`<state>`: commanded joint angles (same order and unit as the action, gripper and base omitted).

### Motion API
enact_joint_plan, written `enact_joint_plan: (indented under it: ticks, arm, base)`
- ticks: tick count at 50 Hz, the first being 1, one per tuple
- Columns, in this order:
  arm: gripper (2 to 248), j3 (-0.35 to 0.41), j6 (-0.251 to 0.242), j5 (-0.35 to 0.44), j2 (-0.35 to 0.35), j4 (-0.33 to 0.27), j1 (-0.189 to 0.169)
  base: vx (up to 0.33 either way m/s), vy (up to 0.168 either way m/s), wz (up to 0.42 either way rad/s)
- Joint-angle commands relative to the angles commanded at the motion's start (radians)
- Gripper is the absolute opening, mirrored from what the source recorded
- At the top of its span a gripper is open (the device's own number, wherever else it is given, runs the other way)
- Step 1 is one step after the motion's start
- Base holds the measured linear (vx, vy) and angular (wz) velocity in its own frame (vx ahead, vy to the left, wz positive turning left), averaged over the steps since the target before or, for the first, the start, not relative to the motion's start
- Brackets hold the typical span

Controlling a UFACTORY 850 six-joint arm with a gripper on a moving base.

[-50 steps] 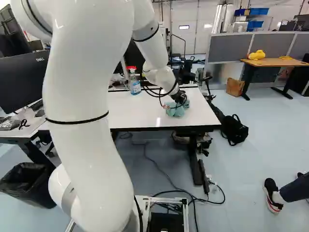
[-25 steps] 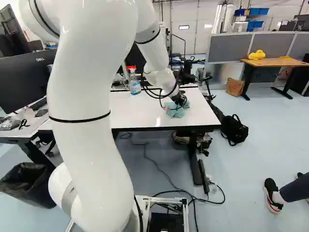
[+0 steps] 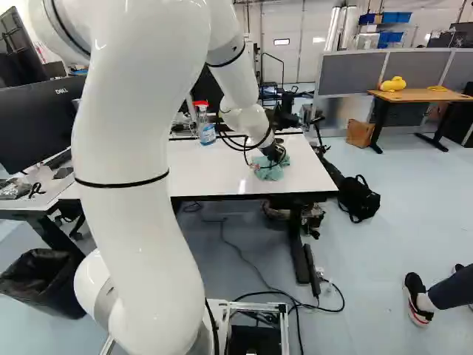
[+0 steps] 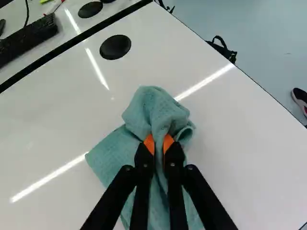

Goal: Clean the table with the green towel

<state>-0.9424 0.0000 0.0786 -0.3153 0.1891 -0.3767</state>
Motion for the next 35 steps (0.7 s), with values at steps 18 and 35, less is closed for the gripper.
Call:
enact_joint_plan:
  ticks: [18,35]
  arm:
    - [40,0.081,0.0,0.0,0.067,0.0,-0.02]
    - [40,0.116,0.0,0.0,0.097,0.0,0.011]
  base:
    - [0.0,0.0,0.0]
    - [0.0,0.0,0.0]
